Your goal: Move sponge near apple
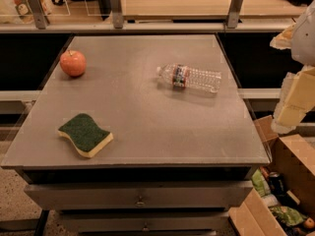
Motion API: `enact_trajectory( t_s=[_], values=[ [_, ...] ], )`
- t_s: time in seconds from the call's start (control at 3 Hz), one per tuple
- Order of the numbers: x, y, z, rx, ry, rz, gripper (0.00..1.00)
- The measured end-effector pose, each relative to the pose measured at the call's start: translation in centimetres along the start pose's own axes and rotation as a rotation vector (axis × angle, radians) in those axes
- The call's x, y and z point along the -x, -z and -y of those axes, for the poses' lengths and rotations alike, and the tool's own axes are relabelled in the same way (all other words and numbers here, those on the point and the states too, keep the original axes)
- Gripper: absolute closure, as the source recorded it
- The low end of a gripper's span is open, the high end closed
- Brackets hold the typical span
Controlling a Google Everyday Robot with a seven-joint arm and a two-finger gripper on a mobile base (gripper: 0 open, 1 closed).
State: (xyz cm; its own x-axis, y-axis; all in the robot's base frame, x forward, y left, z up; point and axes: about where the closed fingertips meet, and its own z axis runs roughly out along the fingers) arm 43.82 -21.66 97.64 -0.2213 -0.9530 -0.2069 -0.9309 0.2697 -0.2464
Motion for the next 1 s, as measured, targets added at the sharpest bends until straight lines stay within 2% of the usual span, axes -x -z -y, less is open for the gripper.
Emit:
enact_trajectory(
  t_s=[0.33,0.67,1.0],
  values=[
    [0.0,0.0,0.0,0.000,0.000,0.000,0.00],
    [2.1,-0.7,-1.3,0.011,0.033,0.041,0.00],
    [5.4,-2.1,-3.4,0.062,0.071,0.103,0.00]
  ],
)
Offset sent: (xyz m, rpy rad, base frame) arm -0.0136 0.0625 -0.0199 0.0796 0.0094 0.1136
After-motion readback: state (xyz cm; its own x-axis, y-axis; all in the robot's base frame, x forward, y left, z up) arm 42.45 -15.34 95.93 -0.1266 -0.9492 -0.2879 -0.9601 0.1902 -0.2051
